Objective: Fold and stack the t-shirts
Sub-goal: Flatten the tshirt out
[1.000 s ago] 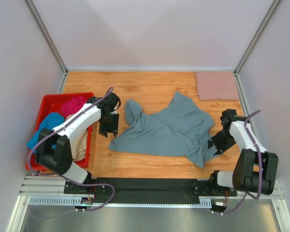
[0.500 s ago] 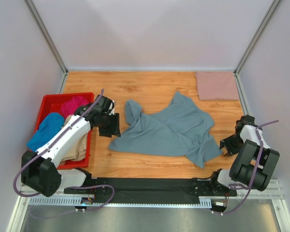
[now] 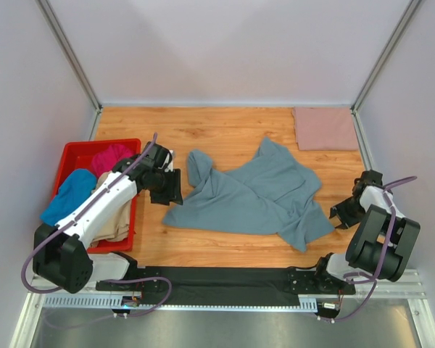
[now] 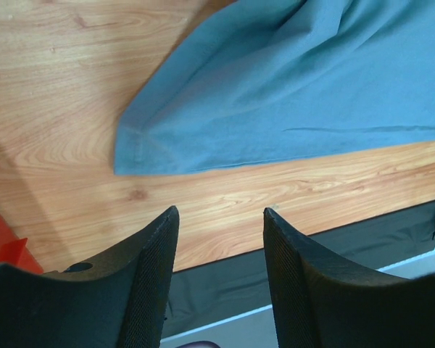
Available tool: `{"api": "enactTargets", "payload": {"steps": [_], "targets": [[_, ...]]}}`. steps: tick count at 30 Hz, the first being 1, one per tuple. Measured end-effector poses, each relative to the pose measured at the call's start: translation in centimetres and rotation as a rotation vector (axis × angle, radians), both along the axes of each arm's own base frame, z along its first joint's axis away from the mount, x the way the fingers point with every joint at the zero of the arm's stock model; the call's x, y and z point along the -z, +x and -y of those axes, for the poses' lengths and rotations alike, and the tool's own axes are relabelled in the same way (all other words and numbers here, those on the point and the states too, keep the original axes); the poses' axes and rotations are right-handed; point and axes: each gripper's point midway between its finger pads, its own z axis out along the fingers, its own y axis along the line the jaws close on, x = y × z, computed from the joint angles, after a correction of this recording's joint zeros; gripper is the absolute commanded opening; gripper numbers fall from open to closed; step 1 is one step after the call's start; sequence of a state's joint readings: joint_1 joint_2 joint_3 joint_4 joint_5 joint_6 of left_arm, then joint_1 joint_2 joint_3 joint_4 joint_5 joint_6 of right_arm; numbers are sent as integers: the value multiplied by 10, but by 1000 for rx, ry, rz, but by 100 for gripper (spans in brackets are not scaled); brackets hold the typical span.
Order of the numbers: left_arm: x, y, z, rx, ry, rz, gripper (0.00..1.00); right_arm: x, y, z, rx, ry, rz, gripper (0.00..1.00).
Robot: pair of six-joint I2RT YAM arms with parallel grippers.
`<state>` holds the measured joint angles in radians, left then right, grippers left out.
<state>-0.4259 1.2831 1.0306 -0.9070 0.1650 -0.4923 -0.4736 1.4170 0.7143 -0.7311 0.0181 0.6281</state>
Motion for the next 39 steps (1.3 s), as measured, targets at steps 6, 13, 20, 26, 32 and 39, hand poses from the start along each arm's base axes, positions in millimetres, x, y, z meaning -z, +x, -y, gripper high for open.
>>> {"api": "enactTargets", "payload": {"steps": [6, 13, 20, 26, 32, 39], "targets": [[-2, 3, 0, -4, 6, 7, 57, -1, -2, 1, -2, -11, 2, 41], [0, 7, 2, -3, 8, 2, 58, -2, -9, 0, 2, -12, -21, 43], [5, 14, 4, 6, 21, -16, 58, -2, -28, -10, 24, 20, -111, 42], [6, 22, 7, 24, 31, -20, 58, 0, -28, -11, 44, 24, -111, 42], [6, 22, 7, 28, 34, -21, 58, -1, -28, -9, 58, 11, -105, 43], [8, 22, 8, 30, 32, -30, 58, -16, -32, -5, 74, -26, -98, 43]]}}
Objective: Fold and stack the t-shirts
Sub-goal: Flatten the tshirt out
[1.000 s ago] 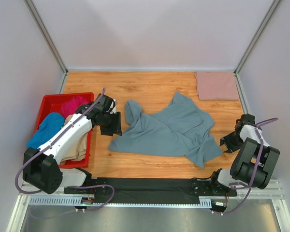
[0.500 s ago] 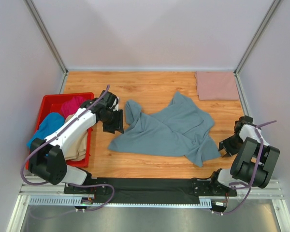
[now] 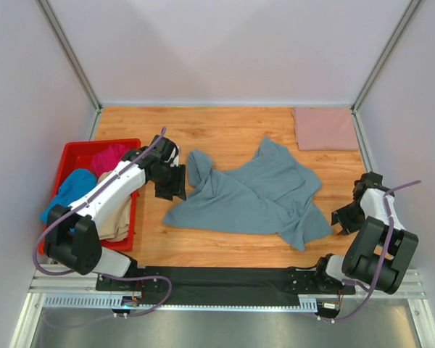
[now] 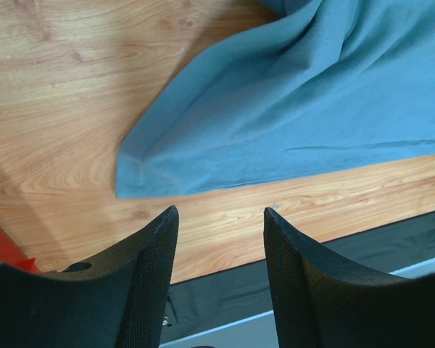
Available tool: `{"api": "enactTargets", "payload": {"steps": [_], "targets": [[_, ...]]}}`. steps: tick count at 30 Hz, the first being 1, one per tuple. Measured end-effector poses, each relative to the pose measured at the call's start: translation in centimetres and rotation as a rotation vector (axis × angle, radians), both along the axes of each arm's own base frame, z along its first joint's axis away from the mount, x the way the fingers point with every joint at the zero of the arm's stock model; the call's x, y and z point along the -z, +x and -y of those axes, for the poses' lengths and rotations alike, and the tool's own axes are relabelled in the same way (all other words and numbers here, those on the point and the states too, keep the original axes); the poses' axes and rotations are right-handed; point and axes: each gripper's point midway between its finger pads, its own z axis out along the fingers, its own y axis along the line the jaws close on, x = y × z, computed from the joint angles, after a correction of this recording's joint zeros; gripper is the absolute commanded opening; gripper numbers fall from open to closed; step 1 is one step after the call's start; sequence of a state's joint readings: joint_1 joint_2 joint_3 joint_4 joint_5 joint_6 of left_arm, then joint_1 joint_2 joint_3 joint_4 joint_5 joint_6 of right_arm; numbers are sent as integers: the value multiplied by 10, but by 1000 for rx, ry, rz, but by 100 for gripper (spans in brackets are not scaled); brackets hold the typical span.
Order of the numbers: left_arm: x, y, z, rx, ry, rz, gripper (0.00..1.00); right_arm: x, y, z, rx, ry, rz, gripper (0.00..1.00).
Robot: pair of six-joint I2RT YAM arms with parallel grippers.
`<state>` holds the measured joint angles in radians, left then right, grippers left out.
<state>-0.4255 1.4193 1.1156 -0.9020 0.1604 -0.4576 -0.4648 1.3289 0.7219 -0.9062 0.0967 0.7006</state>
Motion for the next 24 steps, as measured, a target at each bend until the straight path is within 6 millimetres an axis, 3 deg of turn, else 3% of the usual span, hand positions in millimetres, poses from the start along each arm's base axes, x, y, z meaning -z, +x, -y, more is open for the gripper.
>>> {"api": "enactTargets", "payload": {"steps": [8, 14, 21, 24], "targets": [[3, 2, 3, 16, -6, -10, 58, -4, -1, -8, 19, 25, 12, 42], [4, 2, 2, 25, -2, -10, 58, 2, 1, -18, 15, 49, 26, 43], [4, 3, 0, 30, 1, -6, 59, 16, 1, -15, 12, 45, -23, 42], [5, 2, 0, 26, -6, -13, 59, 17, 1, -13, 9, 45, -40, 37]]}}
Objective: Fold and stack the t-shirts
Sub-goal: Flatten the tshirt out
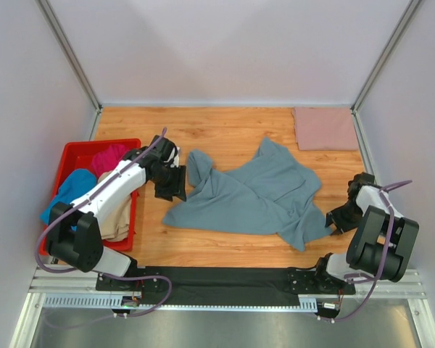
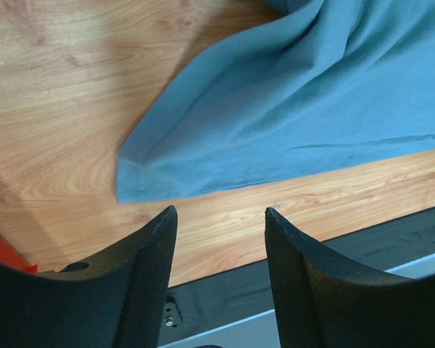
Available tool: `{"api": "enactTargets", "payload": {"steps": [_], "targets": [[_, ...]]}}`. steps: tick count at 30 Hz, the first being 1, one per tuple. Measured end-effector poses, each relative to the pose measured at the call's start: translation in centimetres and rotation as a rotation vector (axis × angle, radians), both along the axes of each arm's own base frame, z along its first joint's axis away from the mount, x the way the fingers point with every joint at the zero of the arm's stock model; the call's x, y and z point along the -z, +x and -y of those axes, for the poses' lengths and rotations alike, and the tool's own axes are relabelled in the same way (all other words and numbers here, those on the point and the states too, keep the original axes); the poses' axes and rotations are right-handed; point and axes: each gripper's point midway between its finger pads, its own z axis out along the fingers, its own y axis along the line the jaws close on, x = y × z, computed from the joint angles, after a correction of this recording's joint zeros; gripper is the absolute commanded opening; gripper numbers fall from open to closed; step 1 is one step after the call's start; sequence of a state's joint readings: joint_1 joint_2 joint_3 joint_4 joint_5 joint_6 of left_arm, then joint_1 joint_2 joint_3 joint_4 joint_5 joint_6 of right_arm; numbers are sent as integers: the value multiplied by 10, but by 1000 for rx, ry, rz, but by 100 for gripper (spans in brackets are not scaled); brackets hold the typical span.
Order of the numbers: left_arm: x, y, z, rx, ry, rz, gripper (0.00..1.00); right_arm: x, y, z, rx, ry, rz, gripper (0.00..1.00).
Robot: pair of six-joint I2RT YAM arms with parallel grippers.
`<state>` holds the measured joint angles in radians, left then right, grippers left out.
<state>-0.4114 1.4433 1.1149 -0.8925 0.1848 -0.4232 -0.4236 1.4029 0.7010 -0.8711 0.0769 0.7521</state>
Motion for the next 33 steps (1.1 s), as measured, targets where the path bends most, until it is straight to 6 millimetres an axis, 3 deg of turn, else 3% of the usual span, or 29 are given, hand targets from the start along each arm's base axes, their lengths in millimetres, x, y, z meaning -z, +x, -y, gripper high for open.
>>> {"api": "enactTargets", "payload": {"steps": [1, 2, 5, 9, 14, 21, 28, 33], "targets": [[2, -1, 0, -1, -3, -6, 59, 0, 1, 0, -2, 0, -2, 33], [3, -3, -1, -3, -7, -13, 60, 0, 1, 0, -3, 1, 0, 20], [10, -11, -3, -13, -13, -41, 66, 0, 6, 1, 0, -11, 27, 0], [15, -24, -2, -47, -75, -89, 74, -1, 6, 1, 2, -23, 47, 0], [17, -26, -11, -220, -151, -161, 73, -13, 9, -2, -6, -28, 100, 0], [25, -24, -33, -426, -108, -193, 65, -41, 20, -35, -79, 29, 236, 0], [52, -43, -49, -603, -44, -232, 57, -41, 19, -55, -46, 112, 265, 0], [66, -42, -51, -661, -31, -248, 52, -46, 21, -60, -50, 125, 291, 0]]}}
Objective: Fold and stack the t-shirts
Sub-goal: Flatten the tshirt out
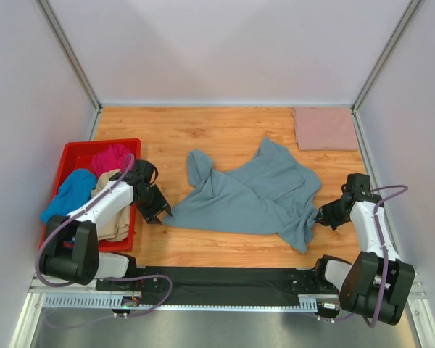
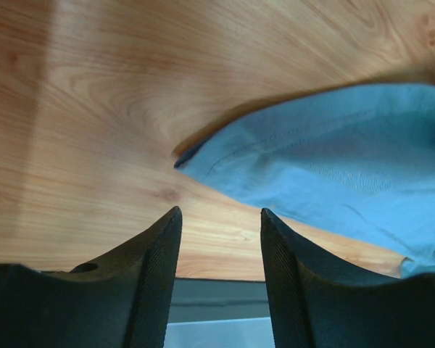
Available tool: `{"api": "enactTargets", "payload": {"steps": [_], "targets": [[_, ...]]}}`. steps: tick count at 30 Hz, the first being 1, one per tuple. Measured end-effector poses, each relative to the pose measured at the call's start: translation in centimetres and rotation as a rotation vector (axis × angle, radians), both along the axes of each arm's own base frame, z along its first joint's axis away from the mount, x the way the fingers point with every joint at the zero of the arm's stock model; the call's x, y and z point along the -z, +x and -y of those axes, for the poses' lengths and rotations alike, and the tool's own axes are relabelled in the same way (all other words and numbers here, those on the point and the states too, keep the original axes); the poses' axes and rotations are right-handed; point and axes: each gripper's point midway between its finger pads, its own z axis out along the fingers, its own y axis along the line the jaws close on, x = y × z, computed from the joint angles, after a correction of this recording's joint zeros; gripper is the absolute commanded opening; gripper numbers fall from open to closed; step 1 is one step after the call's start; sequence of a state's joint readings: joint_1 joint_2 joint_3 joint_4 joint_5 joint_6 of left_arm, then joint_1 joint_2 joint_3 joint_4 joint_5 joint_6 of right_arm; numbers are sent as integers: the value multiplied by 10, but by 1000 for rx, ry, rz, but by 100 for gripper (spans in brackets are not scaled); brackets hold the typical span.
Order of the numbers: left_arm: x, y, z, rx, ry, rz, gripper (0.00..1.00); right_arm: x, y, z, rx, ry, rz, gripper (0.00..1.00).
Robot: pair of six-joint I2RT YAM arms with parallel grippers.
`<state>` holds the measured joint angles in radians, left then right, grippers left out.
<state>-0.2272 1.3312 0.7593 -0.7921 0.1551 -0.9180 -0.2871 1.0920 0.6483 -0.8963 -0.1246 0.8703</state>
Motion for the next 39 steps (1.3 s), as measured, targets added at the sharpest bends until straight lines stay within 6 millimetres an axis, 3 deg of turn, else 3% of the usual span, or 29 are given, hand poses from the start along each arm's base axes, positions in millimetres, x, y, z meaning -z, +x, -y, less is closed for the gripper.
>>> {"api": "enactTargets", "payload": {"steps": [9, 13, 16, 17, 22, 25, 27, 30, 34, 37, 39], "targets": [[28, 8, 0, -37, 21, -32, 45, 2, -2, -11, -13, 26, 16, 0], [32, 13, -1, -39, 38, -15, 28, 0, -2, -10, -13, 18, 20, 0], [33, 13, -1, -38, 52, -9, 5, -2, -1, -10, -15, 15, 22, 0], [33, 13, -1, -39, 55, -9, 2, -4, 0, -10, -15, 14, 22, 0], [30, 11, -3, -39, 67, 7, 0, -16, 4, -8, -15, -4, 47, 0], [17, 12, -3, -31, 60, 40, 0, -29, 6, -6, -11, -20, 64, 0], [-5, 18, -3, -19, 54, 90, 0, -46, 11, 2, -1, -57, 80, 0], [-62, 45, 0, 12, 49, 225, 0, -96, 29, 19, 13, -151, 158, 0], [-182, 97, 7, 27, 34, 546, 0, -217, 67, 40, 41, -284, 447, 0], [-245, 99, 8, 7, -1, 701, 0, -299, 74, 41, 62, -328, 648, 0], [-272, 92, 7, -16, -27, 755, 0, -334, 72, 40, 69, -337, 729, 0]]}}
